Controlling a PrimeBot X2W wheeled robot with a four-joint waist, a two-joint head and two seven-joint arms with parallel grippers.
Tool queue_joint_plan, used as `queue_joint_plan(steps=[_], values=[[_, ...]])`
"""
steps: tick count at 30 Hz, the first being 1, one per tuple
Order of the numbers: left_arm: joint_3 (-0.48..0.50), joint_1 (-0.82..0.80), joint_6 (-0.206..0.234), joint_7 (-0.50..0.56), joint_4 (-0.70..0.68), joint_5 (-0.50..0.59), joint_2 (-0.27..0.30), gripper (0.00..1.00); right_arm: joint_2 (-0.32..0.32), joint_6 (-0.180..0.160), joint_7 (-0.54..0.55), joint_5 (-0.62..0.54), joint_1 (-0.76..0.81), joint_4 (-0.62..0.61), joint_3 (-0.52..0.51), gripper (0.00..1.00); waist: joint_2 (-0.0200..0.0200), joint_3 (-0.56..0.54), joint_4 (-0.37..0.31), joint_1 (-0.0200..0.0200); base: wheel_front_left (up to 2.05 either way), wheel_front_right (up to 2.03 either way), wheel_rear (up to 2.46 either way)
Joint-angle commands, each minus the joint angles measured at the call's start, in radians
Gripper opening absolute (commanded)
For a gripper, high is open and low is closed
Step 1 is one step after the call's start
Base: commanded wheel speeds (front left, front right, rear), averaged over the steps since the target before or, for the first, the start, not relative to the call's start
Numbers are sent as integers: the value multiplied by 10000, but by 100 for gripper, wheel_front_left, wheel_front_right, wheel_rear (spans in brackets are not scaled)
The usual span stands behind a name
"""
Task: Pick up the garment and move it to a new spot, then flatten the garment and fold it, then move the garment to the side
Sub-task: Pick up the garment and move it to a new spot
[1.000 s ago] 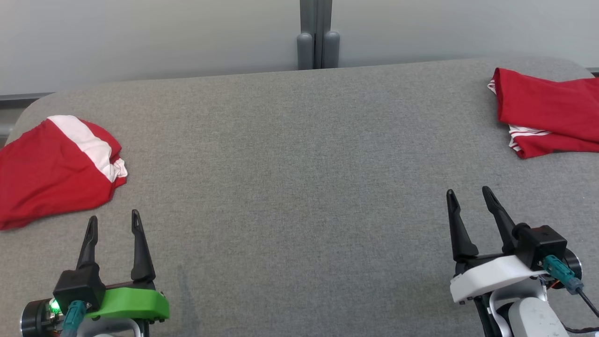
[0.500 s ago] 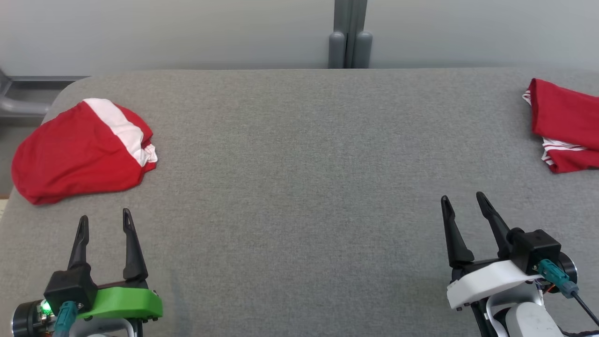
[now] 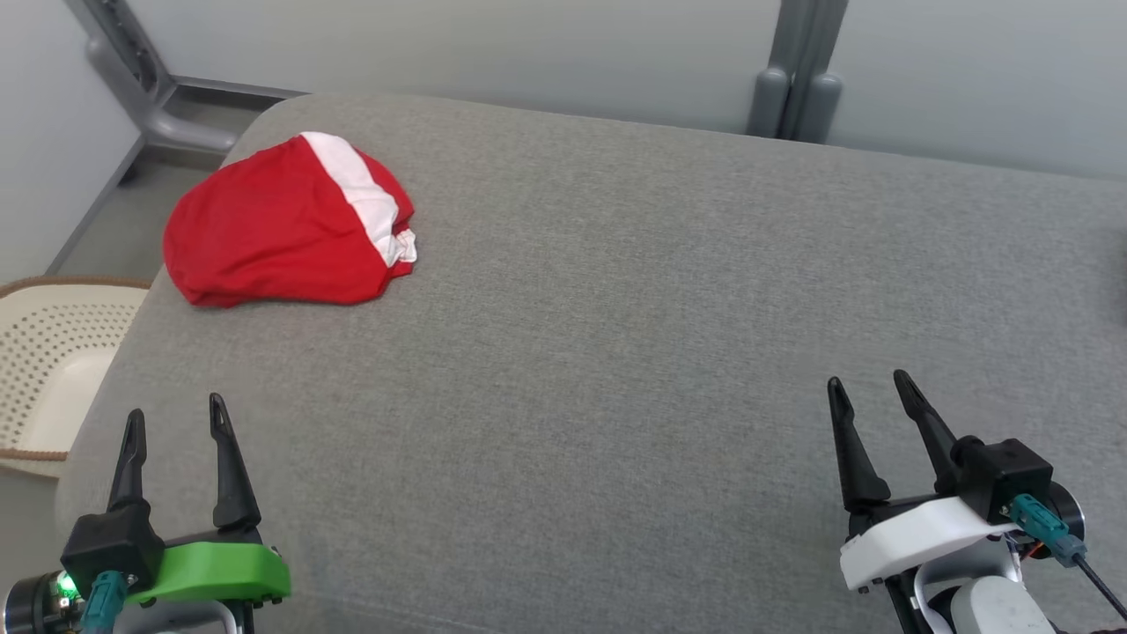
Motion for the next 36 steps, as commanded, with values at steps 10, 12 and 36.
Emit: queue_joint_plan(steps=[10, 12, 36], values=[[232, 364, 64, -27, -209, -22, 106, 100, -29, -11, -2, 40, 58, -38, 158, 100, 0, 163, 1443, 0, 0, 0, 0], [287, 439, 70, -28, -249, -16, 121, 100, -58, -11, -48, 58, 38, -74, 150, 100, 0, 186, 1517, 0, 0, 0, 0], [619, -2732, -216, 30, 500, -418, 834, 100, -876, -11, -73, -56, -821, -1115, -82, 100, 0, 1893, 74, 0, 0, 0, 0]])
